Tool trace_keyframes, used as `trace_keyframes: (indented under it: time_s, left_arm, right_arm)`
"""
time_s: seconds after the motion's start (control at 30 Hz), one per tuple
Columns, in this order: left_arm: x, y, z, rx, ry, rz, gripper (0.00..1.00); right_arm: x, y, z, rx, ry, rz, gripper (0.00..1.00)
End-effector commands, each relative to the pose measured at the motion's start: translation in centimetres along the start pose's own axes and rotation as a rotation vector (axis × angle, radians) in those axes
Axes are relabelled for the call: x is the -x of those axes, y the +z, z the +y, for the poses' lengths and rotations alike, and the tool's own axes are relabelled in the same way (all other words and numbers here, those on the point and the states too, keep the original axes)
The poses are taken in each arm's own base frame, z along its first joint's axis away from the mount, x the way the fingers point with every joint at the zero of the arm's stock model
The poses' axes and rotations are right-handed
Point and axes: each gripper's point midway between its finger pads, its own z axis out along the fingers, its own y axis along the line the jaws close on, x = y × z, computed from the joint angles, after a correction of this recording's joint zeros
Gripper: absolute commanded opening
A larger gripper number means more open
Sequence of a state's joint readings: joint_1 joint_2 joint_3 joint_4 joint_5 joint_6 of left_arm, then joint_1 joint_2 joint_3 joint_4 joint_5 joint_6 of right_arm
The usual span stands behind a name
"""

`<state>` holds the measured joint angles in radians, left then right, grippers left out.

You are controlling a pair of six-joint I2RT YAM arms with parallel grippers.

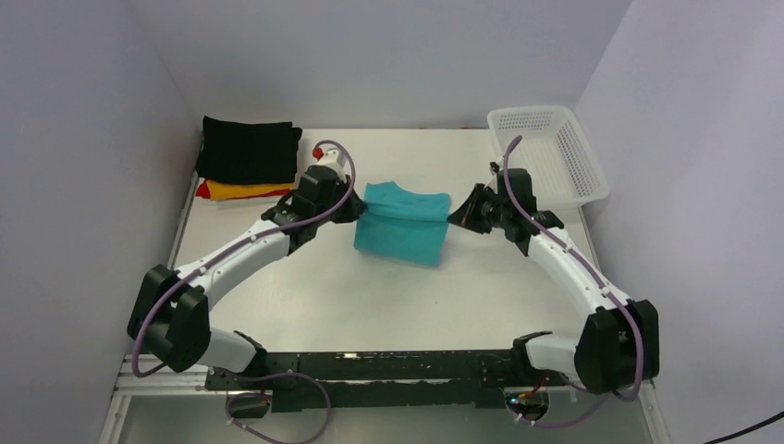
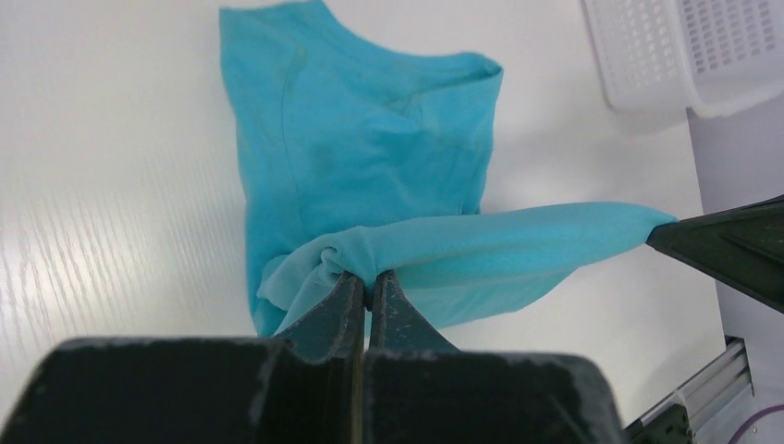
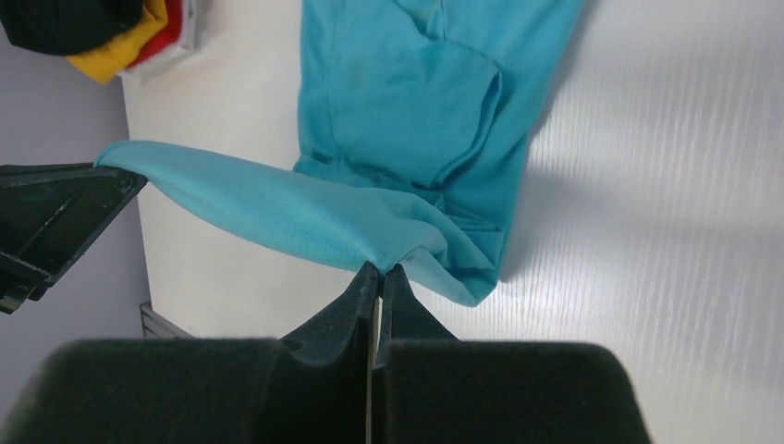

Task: Fold and stack the t-shirts
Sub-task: Fold the long partially folded tshirt into a neat square

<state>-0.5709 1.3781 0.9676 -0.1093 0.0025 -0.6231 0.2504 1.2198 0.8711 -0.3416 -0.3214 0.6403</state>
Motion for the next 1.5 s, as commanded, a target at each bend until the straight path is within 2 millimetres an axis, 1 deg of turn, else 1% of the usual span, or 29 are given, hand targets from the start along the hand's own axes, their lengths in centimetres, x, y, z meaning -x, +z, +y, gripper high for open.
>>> trace_keyframes:
  time_s: [0.0, 0.1, 0.23, 0.37, 0.47, 0.53, 0.7, 0.93, 0.97, 1.0, 1.03, 1.07, 1.1, 1.13, 1.17, 1.2, 1.23, 1.27, 1.3, 1.33, 1.37, 1.43, 1.47]
  left_arm:
    - [5.3, 0.5, -1.0, -0.018, 0.047, -0.114, 0.00]
    - [6.6, 1.2, -0.7, -0.009, 0.054, -0.134, 0.00]
    - [7.0, 3.1, 0.2, -0.003, 0.047, -0.103, 0.00]
    - [7.3, 5.2, 0.5, -0.020, 0.058, -0.078, 0.00]
    - [7.7, 6.8, 0.9, -0.004, 0.065, -0.064, 0.00]
    - [7.5, 8.0, 1.4, 0.009, 0.067, -0.045, 0.00]
    - [6.5, 11.0, 3.0, 0.042, 0.056, 0.016, 0.00]
    - [5.5, 14.7, 5.0, 0.075, 0.041, 0.090, 0.00]
    - [5.4, 15.1, 5.1, 0.067, 0.038, 0.096, 0.06]
    - [5.5, 15.4, 4.9, 0.052, 0.039, 0.099, 0.14]
    - [5.8, 15.6, 4.6, 0.035, 0.042, 0.095, 0.20]
    - [5.9, 15.6, 4.4, 0.024, 0.043, 0.102, 0.27]
    - [6.4, 15.5, 3.9, 0.005, 0.053, 0.100, 0.37]
    - [6.8, 15.4, 3.5, -0.004, 0.057, 0.098, 0.48]
    - [7.2, 15.0, 3.0, -0.018, 0.061, 0.092, 0.60]
    - [7.6, 14.6, 2.5, -0.035, 0.068, 0.084, 0.74]
    - [8.1, 14.1, 2.1, -0.048, 0.074, 0.074, 0.93]
    - [8.4, 13.5, 1.5, -0.064, 0.076, 0.069, 0.99]
    - [8.7, 12.8, 1.0, -0.083, 0.076, 0.064, 0.99]
    - [8.9, 12.0, 0.2, -0.113, 0.075, 0.058, 0.99]
    - [8.8, 11.3, -0.5, -0.146, 0.070, 0.056, 0.99]
    - [7.5, 10.2, -2.0, -0.241, 0.054, 0.068, 0.99]
    - [6.3, 9.8, -2.3, -0.275, 0.042, 0.087, 0.99]
  right_arm:
    - [4.6, 0.1, 1.8, 0.061, -0.048, -0.096, 0.00]
    - [5.9, 0.7, 1.4, 0.054, -0.037, -0.097, 0.00]
    - [7.5, 1.7, 0.8, 0.047, -0.031, -0.103, 0.00]
    - [8.4, 3.3, -0.4, 0.034, -0.015, -0.083, 0.00]
    - [8.9, 4.9, -1.2, 0.027, 0.002, -0.063, 0.00]
    - [9.1, 6.1, -2.2, 0.008, 0.017, -0.048, 0.00]
    - [10.0, 8.3, -3.5, -0.018, 0.020, -0.055, 0.00]
    - [10.3, 12.6, -6.9, -0.099, 0.018, -0.014, 0.00]
    - [10.7, 13.1, -7.0, -0.097, 0.010, -0.016, 0.00]
    - [11.1, 13.5, -7.2, -0.103, 0.007, -0.017, 0.00]
    - [11.5, 13.7, -7.3, -0.115, 0.003, -0.020, 0.02]
    - [11.9, 13.9, -7.3, -0.118, -0.005, -0.028, 0.21]
    - [12.6, 13.9, -7.1, -0.115, -0.017, -0.041, 0.41]
    - [13.1, 13.8, -6.8, -0.114, -0.029, -0.051, 0.59]
    - [13.7, 13.6, -6.5, -0.111, -0.045, -0.059, 0.71]
    - [14.1, 13.3, -6.1, -0.109, -0.054, -0.063, 0.80]
    - [14.5, 13.0, -5.8, -0.111, -0.058, -0.074, 0.86]
    - [14.7, 12.5, -5.3, -0.104, -0.065, -0.083, 0.96]
    - [14.7, 12.0, -4.7, -0.090, -0.072, -0.093, 0.99]
    - [14.1, 11.7, -4.3, -0.075, -0.072, -0.089, 1.00]
    - [13.6, 11.3, -3.6, -0.047, -0.069, -0.090, 1.00]
    - [12.2, 10.8, -2.0, 0.027, -0.063, -0.072, 1.00]
    - [11.5, 10.3, -1.2, 0.063, -0.058, -0.063, 1.00]
